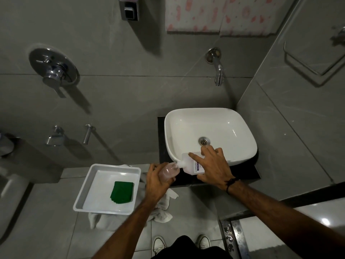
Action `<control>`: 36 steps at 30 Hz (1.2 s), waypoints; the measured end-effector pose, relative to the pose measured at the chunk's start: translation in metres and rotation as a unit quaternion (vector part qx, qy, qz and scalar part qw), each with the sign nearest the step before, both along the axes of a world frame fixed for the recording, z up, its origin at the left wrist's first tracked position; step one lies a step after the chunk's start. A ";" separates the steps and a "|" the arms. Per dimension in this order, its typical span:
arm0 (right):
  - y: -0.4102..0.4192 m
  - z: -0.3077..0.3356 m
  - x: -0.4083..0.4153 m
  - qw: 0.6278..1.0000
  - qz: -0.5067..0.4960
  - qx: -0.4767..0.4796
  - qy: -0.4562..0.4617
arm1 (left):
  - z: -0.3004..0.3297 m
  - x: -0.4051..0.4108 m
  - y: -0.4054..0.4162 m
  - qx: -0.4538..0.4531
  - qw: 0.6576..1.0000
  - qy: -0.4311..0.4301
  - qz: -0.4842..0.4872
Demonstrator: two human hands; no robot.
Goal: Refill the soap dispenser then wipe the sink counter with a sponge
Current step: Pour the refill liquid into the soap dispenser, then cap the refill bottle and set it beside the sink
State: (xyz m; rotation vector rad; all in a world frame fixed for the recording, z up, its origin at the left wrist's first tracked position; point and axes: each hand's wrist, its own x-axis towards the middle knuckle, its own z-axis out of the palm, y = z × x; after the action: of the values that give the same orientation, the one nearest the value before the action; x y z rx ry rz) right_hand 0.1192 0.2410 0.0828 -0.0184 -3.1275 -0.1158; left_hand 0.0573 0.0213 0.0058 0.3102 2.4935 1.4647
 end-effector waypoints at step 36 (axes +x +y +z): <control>0.091 -0.114 0.150 0.844 -0.362 -0.390 0.059 | -0.061 0.049 0.063 -0.242 0.958 -0.100 -0.116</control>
State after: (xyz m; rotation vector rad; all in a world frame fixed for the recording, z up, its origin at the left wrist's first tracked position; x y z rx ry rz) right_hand 0.2688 0.3317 -0.0312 -1.1323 -2.6091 1.0880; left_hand 0.1061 0.0844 -0.0548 0.3267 2.4467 0.7258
